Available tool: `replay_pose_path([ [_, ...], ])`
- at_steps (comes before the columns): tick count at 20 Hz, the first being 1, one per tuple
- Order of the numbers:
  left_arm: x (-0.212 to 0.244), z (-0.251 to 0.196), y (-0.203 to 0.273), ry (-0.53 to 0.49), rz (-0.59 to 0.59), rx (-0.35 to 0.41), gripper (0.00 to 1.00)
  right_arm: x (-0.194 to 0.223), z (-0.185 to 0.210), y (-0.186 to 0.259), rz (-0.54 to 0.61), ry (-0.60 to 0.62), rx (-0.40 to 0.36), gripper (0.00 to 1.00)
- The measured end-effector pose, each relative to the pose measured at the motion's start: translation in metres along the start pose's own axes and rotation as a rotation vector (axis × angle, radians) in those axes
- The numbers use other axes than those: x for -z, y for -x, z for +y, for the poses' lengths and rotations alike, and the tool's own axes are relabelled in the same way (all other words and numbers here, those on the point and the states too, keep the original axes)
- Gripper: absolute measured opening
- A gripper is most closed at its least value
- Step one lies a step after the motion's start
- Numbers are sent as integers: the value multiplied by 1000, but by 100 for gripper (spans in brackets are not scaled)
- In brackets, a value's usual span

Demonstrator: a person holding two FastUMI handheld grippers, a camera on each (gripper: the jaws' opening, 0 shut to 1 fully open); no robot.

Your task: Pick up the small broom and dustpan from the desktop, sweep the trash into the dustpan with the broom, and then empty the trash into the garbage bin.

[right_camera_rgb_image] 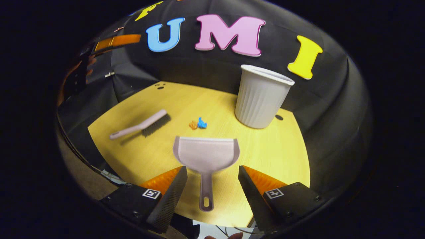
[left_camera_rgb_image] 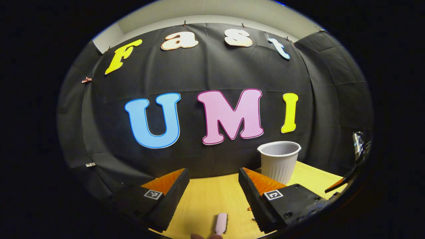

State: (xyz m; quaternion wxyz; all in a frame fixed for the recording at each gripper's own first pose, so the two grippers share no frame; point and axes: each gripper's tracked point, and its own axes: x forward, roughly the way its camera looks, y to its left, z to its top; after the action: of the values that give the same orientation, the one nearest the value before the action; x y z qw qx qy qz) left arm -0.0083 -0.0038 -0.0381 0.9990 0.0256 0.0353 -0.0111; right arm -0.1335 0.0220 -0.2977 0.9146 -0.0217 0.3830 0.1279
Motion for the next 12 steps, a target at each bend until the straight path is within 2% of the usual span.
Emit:
replay_pose_path([
  [12, 14, 20, 9, 8, 36, -61, 95, 72, 9, -88, 327, -13, -18, 95],
])
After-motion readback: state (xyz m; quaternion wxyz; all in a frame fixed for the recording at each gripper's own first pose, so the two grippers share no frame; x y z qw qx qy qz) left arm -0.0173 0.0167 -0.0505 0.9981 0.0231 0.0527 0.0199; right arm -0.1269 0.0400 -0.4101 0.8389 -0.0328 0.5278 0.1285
